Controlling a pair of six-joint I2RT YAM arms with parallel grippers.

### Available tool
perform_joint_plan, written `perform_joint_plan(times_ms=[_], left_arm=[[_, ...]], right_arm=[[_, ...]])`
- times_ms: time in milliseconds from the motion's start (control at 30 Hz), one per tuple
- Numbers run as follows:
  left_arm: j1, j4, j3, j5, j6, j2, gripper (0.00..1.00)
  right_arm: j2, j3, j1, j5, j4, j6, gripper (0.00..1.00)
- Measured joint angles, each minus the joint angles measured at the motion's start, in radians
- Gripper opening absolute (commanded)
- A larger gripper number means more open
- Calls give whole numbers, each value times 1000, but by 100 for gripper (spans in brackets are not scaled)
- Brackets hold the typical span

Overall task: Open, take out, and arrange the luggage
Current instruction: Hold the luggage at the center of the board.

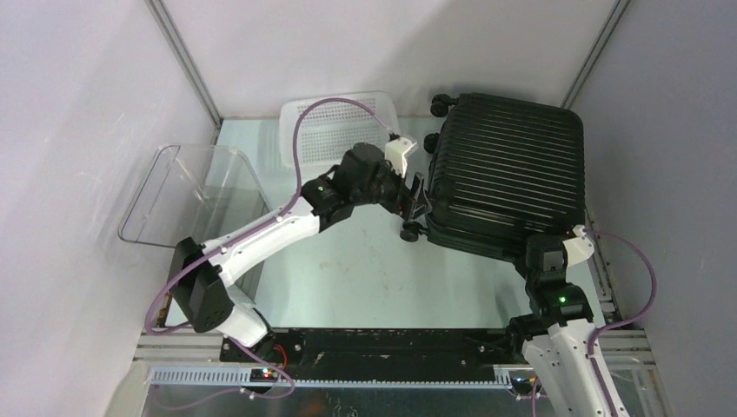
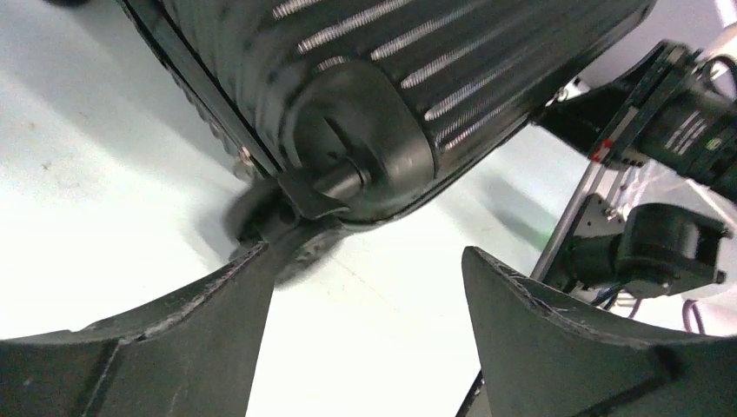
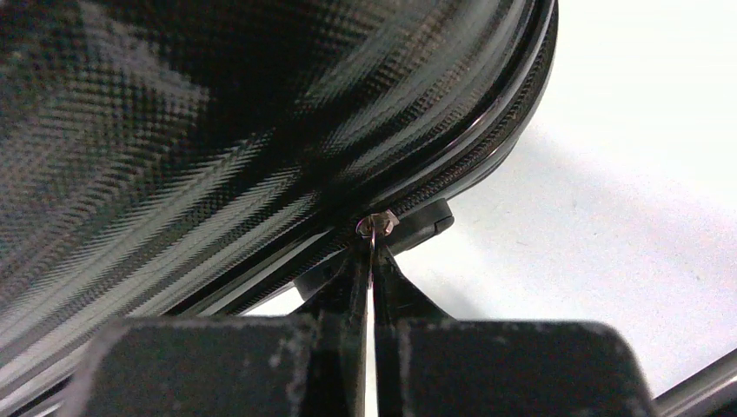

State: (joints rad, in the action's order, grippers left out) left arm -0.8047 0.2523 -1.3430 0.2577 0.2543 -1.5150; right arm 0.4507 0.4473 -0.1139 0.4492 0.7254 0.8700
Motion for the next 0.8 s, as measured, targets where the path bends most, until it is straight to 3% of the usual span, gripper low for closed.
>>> perform_joint_plan(times_ms=[200,300,467,633,800], left_arm=[[-43,74,23,-119,68,8,93],[-44,103,27,-177,173,31,99],[-32,126,38,-271,356,100,100],[86,227,-12,-227,468,69,100],[207,242,87,-217,533,76,97]], right_arm=[[13,0,-63,35,4,39,0],[13,0,-88,57,10,53,0],[13,0,-128,86,18,71,0],[5,0,-149,98,23,85,0],[-18,0,-154,97,39,92,0]])
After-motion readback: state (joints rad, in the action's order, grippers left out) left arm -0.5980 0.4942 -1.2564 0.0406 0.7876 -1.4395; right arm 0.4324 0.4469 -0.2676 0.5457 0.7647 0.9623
